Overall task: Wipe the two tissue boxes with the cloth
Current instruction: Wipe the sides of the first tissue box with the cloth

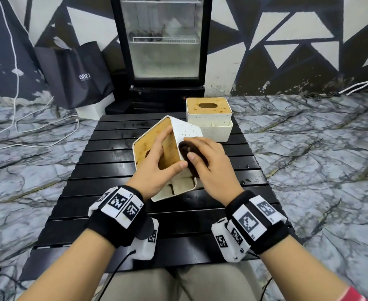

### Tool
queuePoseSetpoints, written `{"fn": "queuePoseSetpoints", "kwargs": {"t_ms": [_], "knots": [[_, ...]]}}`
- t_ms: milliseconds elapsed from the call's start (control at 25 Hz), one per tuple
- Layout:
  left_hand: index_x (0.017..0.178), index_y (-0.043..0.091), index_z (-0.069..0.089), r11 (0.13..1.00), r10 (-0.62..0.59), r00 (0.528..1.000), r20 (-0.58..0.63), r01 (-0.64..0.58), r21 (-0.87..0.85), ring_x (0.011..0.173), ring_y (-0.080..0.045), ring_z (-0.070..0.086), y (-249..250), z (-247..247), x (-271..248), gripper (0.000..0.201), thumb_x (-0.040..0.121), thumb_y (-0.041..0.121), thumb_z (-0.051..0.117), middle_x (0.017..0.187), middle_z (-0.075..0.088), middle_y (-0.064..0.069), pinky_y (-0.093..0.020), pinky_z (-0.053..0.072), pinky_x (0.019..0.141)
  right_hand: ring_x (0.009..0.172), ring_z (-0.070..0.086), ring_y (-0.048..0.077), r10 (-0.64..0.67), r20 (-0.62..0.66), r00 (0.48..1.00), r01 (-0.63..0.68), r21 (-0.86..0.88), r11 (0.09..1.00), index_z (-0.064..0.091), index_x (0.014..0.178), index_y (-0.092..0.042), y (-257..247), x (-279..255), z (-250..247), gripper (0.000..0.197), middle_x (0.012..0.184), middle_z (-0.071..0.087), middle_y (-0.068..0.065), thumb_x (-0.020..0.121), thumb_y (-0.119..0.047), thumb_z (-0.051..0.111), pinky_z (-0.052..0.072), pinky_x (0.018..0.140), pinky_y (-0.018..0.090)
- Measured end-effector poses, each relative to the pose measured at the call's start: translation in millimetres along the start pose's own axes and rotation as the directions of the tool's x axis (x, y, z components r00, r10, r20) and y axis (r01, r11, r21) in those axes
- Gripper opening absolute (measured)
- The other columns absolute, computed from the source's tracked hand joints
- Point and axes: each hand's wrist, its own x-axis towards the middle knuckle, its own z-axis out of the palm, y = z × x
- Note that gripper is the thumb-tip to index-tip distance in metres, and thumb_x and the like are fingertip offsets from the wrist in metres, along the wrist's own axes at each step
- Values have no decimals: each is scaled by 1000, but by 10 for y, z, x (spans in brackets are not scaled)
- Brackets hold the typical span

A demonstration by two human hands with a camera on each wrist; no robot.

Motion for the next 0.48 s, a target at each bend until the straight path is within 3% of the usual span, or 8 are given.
{"fn": "queuePoseSetpoints", "kwargs": {"t_ms": [120,320,480], "knots": [[143,42,19,1000,-5,1000,-12,5,-9,120,-7,50,-10,-31,-8,81,77,33,66,137,46,10,-23,41,103,115,39,15,21,-7,1000,-21,-11,1000,55,123,-22,61,-43,5,37,122,54,-6,87,-27,45,25,96,15],[147,38,16,999,22,1000,18,-23,45,136,-2,32,-32,-18,20,89,73,53,62,146,30,24,-8,26,105,111,39,13,-37,1,999,37,-2,999,55,122,-23,11,24,30,36,114,48,-15,88,-25,45,24,95,5],[143,45,17,1000,-1,1000,7,1,11,132,-9,41,-39,-34,31,85,73,49,65,146,37,12,-38,36,111,114,40,16,26,-29,999,-26,-5,1000,54,123,-22,106,-10,32,37,118,52,-10,88,-27,44,22,94,4]]}}
